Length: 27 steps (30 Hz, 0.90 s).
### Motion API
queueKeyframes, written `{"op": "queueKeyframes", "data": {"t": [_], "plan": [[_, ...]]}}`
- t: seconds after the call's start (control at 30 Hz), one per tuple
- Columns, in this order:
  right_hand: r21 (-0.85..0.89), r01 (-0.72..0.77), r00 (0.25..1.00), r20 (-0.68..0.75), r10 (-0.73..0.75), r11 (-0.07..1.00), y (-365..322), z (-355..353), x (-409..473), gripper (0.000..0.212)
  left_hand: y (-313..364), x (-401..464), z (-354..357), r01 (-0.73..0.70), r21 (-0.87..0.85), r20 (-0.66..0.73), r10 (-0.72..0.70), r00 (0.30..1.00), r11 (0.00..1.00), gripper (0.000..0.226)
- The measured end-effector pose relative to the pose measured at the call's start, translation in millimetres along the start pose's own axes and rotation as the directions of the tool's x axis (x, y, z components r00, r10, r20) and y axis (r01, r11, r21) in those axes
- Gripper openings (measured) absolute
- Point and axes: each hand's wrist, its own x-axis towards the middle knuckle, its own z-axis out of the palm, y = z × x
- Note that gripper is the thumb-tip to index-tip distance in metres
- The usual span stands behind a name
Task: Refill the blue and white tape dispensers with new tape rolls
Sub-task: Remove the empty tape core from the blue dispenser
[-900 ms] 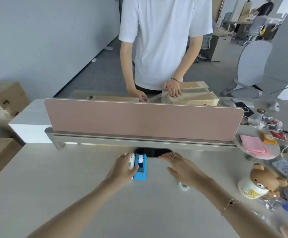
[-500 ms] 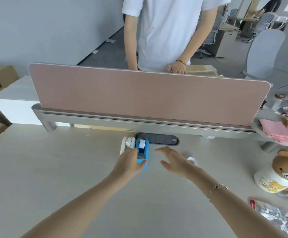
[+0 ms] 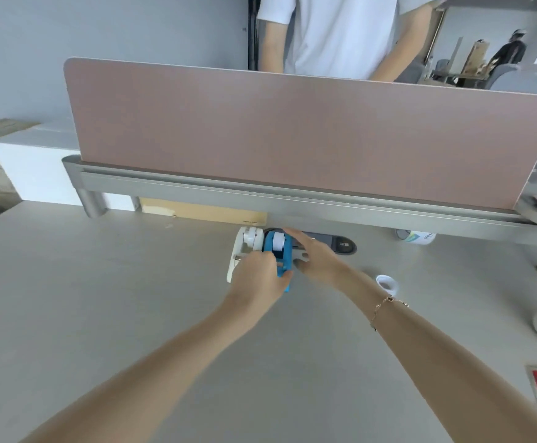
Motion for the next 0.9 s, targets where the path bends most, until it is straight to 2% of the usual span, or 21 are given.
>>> {"op": "queueKeyframes", "data": {"t": [0.1, 0.27, 0.4, 0.47, 0.53, 0.63, 0.8, 0.9], "plan": [[-0.027, -0.017, 1.0, -0.003, 0.017, 0.999, -8.0, -7.6, -2.0, 0.059, 4.8, -1.3, -6.8, 0.083, -0.118, 0.023, -0.081, 0.996, 0.989, 0.04], [-0.101, -0.038, 0.998, -0.051, 0.032, 0.994, -10.2, -22.1, -23.9, 0.043, -2.1, -8.9, -12.1, 0.077, -0.254, 0.09, -0.056, 0.994, 0.964, 0.042], [-0.147, -0.057, 0.997, -0.069, 0.047, 0.987, -10.8, -25.4, -61.9, 0.037, -12.9, -20.0, -9.3, 0.081, -0.375, 0.117, -0.039, 0.992, 0.923, 0.024], [-0.15, -0.053, 0.996, -0.081, 0.041, 0.987, -13.3, -23.0, -81.6, 0.036, -14.4, -29.3, -14.2, 0.105, -0.411, 0.178, -0.033, 0.983, 0.906, 0.013], [-0.143, -0.064, 0.992, -0.113, 0.048, 0.988, -15.2, -17.8, -98.1, 0.035, -15.3, -39.6, -19.8, 0.122, -0.438, 0.225, -0.023, 0.974, 0.891, 0.018], [-0.071, -0.084, 0.984, -0.163, 0.072, 0.994, -13.9, -4.5, -119.4, 0.034, -20.2, -56.8, -22.5, 0.105, -0.495, 0.237, 0.018, 0.971, 0.863, 0.023], [0.183, -0.104, 0.963, -0.228, 0.145, 0.978, -15.2, 15.1, -155.8, 0.029, -31.5, -84.8, -32.8, 0.075, -0.574, 0.267, 0.099, 0.959, 0.816, 0.024], [0.213, -0.09, 0.959, -0.245, 0.143, 0.973, -22.9, 19.7, -175.6, 0.029, -36.7, -94.3, -37.4, 0.074, -0.595, 0.293, 0.13, 0.947, 0.8, 0.032]]}}
